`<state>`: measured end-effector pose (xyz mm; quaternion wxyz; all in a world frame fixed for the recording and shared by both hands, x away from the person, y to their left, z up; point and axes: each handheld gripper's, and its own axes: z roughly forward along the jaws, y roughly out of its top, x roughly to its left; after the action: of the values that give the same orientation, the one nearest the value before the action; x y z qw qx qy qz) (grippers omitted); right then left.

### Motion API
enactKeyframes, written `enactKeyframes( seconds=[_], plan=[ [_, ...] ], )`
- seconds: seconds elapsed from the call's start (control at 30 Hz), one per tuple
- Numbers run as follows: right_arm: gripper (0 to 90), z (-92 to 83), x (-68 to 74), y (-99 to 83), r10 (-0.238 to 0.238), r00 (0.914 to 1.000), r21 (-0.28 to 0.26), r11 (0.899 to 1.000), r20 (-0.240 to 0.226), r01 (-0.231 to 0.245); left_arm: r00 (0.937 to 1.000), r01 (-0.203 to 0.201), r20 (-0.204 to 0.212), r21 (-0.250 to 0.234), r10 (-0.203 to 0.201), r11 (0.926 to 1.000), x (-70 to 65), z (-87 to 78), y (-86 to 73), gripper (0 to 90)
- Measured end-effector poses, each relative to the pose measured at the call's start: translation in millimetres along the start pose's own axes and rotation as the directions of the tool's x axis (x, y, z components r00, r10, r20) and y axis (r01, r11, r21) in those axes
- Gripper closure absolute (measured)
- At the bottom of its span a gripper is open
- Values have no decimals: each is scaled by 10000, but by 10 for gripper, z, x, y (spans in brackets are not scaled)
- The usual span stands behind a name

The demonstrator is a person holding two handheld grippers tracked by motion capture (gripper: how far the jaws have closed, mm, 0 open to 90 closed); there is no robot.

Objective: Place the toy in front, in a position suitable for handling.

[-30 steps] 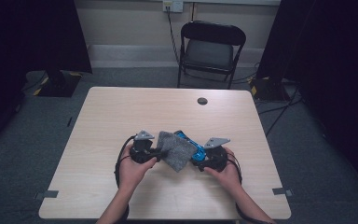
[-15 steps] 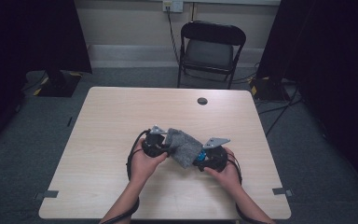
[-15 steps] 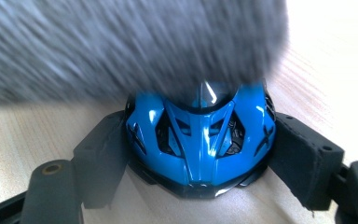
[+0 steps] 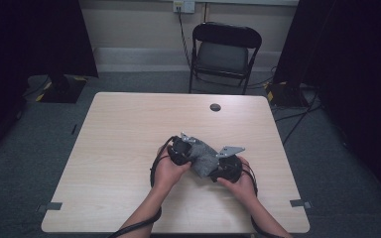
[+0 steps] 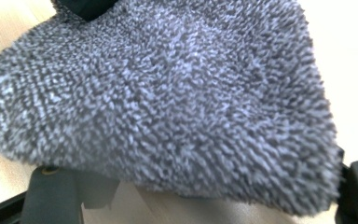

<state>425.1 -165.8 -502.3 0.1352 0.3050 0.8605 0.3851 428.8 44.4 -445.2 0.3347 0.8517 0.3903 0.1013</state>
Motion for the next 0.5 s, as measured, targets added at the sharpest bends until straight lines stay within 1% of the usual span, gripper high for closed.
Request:
enactKeyframes(
  seconds=[0.07,0.1,0.17,0.2,0.27,0.33,0.4,0.5],
  plan=[
    [236,0,0,0,-11,10000,1,10000,-3,11,10000,12,-42,3,-12,10000,5,16,-6,738],
    [236,-1,1,0,-11,10000,3,10000,4,11,9999,43,-141,-57,-44,10000,11,21,-16,737],
    [236,0,1,0,-12,10000,2,10000,1,12,9999,87,-148,-101,-88,9999,14,20,-16,736],
    [236,0,0,0,-12,10000,1,10000,0,12,9996,146,-231,-182,-150,9997,17,12,-13,736],
    [236,0,0,0,-3,10000,1,10000,3,3,9994,276,-220,-258,-282,9993,22,6,0,735],
    [236,0,0,0,4,10000,2,10000,0,-4,9993,167,-333,-225,-174,9996,8,28,8,731],
    [236,0,-2,0,-14,10000,14,10000,-8,14,9996,42,-273,-173,-46,9998,-21,60,-1,721],
    [236,0,-1,0,-10,10000,8,10000,-3,10,9996,64,-271,-179,-69,9998,-28,72,-16,720]
  ],
)
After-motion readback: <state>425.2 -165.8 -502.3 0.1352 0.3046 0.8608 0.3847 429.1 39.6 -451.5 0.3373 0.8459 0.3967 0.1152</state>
